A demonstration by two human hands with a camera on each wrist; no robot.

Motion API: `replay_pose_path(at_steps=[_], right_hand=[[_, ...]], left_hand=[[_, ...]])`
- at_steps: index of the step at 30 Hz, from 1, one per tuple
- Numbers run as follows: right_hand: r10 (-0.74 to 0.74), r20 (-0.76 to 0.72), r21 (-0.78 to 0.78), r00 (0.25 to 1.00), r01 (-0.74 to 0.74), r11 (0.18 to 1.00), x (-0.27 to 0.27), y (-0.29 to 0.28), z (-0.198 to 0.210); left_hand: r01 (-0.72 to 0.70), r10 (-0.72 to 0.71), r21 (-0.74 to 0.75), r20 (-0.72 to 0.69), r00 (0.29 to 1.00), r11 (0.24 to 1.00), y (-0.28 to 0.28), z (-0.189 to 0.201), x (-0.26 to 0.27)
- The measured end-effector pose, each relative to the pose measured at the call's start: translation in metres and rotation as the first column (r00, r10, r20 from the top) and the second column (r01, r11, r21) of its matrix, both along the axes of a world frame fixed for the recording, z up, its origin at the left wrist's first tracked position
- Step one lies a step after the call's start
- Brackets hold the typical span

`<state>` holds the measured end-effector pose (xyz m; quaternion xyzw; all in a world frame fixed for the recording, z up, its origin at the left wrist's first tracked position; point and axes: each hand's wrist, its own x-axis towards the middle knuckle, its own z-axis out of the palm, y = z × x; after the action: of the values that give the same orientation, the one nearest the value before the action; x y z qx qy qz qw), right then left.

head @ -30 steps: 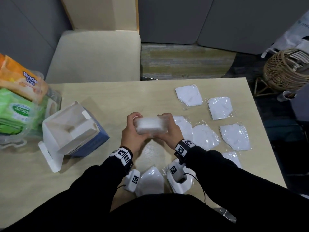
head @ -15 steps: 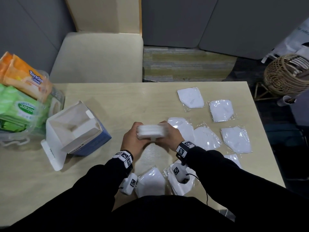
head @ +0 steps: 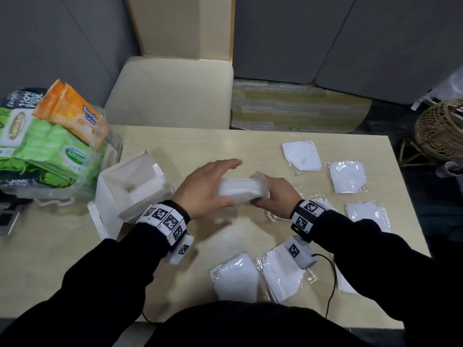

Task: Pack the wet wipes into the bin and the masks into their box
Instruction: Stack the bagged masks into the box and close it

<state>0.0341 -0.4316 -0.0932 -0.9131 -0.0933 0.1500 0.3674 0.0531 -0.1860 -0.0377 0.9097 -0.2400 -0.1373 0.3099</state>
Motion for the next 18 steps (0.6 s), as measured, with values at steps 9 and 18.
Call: replay_pose_path(at_steps=[9,18], right_hand=[[0.069,0.066,0.181,0.995,-0.080,0.980,0.037,0.057,0.064],[-0.024,-0.071,0.364,0.997,0.048,0.930,0.052,0.156,0.078]], left_hand=[[-0.084,0.024,0.312,0.192,0.981,0.946,0.050,0.071,0.007],[-0.352,0.318,0.100,0.254,0.913,0.931,0.185,0.134,0.021]])
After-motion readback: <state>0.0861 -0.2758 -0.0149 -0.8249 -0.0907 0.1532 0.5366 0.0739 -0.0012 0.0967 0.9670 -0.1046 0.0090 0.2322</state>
